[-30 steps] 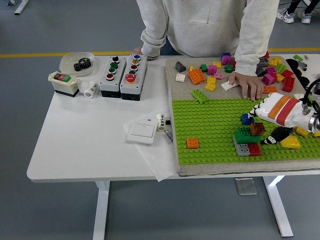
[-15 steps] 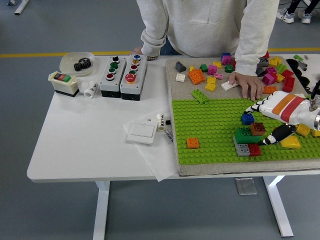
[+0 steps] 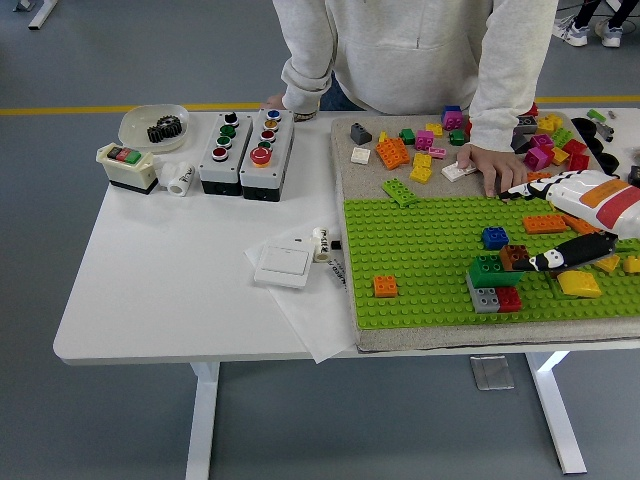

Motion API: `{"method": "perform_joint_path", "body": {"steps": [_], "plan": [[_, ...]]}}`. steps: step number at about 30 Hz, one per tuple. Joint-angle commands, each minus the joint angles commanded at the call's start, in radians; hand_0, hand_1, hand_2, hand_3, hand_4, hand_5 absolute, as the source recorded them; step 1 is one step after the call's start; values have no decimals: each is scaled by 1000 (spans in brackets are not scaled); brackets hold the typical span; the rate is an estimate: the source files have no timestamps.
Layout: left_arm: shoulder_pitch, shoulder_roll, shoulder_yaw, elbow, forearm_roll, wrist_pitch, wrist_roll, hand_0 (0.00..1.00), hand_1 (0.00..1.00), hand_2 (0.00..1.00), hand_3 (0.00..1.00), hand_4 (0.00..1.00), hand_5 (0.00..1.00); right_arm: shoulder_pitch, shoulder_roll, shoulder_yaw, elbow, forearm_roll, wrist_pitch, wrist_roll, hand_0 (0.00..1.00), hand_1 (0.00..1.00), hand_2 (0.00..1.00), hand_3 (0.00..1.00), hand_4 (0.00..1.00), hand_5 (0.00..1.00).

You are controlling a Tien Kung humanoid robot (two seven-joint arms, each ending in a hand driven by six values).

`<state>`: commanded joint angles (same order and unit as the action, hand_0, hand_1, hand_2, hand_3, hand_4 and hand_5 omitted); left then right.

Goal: Pick up the brick,pile it on top of brick,press brick,pick up the brick,pile it on top of brick,press brick

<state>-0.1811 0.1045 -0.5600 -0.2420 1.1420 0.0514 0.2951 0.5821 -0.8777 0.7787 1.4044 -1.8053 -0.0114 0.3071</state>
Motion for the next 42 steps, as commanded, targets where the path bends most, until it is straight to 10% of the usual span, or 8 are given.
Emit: {"method": "perform_joint_path", "body": {"steps": [7,42], "plan": [[0,-1,-3,0,7,0,1,753,734,735,597,663,588,-33,-7,10,18,-18,-12,25,757,731,756,658,865,649],[7,-1,-7,-1,14,-6,2,756,736,735,597,663,589,-60,-1,-35,-4,-47,20,31,744,717,749,644,852,611]]}}
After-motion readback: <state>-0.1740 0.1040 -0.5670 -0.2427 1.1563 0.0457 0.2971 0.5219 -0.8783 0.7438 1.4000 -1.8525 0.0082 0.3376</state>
